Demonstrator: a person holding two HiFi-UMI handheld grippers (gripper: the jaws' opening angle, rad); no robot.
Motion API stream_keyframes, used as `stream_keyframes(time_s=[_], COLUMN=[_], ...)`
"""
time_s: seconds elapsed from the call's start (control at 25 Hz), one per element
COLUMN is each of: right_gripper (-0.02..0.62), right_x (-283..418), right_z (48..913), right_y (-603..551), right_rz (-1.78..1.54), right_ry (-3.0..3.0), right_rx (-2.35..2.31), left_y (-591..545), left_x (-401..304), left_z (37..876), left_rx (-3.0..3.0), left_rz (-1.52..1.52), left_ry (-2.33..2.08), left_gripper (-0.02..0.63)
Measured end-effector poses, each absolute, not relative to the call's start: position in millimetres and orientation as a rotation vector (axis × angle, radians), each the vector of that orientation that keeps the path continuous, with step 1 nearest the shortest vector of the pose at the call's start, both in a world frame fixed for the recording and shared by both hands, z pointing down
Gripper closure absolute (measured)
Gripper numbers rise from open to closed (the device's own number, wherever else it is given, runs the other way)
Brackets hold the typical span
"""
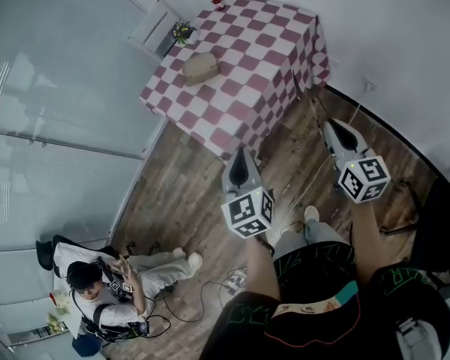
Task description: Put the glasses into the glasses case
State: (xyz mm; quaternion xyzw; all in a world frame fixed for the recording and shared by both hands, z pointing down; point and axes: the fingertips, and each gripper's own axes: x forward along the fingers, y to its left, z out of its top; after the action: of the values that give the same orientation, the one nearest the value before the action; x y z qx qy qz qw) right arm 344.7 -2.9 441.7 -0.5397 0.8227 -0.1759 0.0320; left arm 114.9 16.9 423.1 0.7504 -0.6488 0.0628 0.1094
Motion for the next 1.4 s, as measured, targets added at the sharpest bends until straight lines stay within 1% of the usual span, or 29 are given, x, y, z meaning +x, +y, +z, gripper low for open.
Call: stream_keyframes(time_s=[0.16, 0.32, 0.6, 1.0, 1.4], right_gripper=[0.574, 0.574, 0.574, 0.574, 0.574], right_x=[348.9, 340.5, 325.5, 316.8, 292.8], right_z=[436.1, 429.6, 393.5, 350.0, 351.1], right_y=[-10.1, -13.1, -23.0, -35.8, -63.5], right_rz=[-0.537, -0.505, -0.398, -0.298, -0.267], right_ry=[2.516, 2.540, 2.564, 2.532, 2.568], right_rx=[-1.657, -1.628, -1.542, -1.461, -1.455], left_y=[14.6, 19.3, 19.0, 7.3, -18.6], left_x=[118.4, 104.6, 82.1, 75.5, 49.2], left_z=[415.3, 413.7, 381.3, 346.5, 361.2], left_rx=[2.229, 2.194, 2.185, 2.217, 2.181], left_rz=[0.181, 0.168, 0.102, 0.043, 0.040], left_ry=[-1.911, -1.955, -2.056, -2.125, -2.122], left_gripper=[0.596, 0.597, 0.595, 0.597, 0.595])
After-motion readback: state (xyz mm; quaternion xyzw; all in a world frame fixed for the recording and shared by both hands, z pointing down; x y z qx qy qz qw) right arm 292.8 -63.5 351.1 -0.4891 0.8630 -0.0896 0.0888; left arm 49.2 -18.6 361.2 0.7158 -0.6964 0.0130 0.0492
